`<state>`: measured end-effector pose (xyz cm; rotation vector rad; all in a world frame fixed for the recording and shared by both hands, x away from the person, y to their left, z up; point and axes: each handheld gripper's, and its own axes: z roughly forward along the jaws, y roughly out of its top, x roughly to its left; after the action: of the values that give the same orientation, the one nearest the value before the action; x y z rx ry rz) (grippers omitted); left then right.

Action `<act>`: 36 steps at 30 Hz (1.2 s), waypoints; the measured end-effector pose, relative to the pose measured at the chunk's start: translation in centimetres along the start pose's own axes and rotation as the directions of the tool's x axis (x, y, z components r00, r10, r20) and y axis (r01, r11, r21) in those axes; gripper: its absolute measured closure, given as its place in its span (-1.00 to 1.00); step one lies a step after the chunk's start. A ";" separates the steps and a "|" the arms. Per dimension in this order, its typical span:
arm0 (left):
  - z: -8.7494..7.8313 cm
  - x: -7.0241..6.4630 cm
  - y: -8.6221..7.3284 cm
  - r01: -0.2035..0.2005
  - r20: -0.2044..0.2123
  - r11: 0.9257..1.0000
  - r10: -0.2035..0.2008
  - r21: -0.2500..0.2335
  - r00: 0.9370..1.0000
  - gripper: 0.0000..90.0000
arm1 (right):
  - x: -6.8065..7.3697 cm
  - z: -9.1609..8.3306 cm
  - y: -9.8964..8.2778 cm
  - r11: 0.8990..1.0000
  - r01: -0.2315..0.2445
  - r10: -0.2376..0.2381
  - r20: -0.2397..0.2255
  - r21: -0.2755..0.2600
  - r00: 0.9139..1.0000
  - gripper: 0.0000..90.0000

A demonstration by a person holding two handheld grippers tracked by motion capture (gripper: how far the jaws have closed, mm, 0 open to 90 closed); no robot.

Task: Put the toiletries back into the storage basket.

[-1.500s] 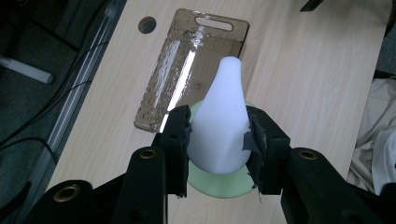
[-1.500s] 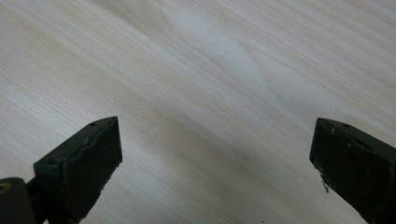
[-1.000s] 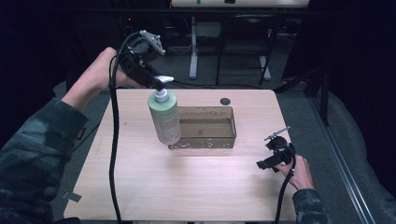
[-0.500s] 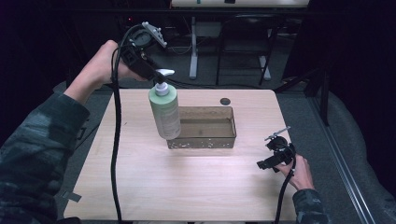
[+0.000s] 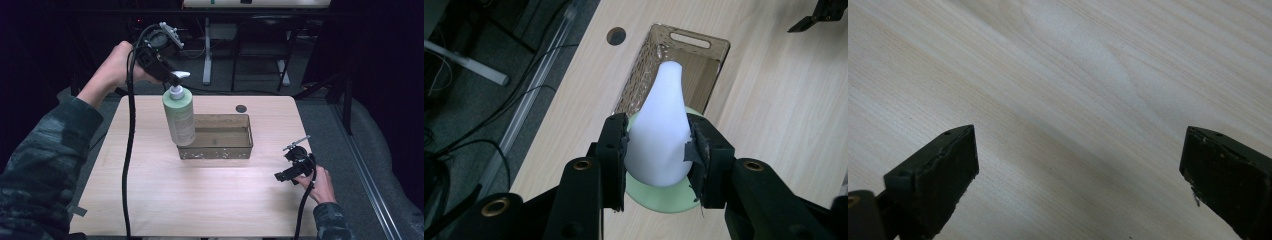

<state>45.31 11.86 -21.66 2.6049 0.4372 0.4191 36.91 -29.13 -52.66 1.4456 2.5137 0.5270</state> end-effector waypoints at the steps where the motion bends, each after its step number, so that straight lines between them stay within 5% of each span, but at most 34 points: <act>1: 0.1 0.1 0.0 0.004 0.000 1.000 -0.004 -0.003 1.000 0.41 | 0.0 0.0 0.0 1.000 0.000 0.000 0.000 -0.001 1.000 -0.96; 36: 2.3 1.0 0.9 0.038 -0.019 0.999 -0.038 -0.032 0.999 0.41 | 0.2 0.2 0.0 1.000 0.003 -0.003 -0.004 0.010 1.000 -0.96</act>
<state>47.23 10.58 -22.92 2.5593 0.4816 0.4352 36.88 -28.95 -52.80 1.4449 2.5244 0.5184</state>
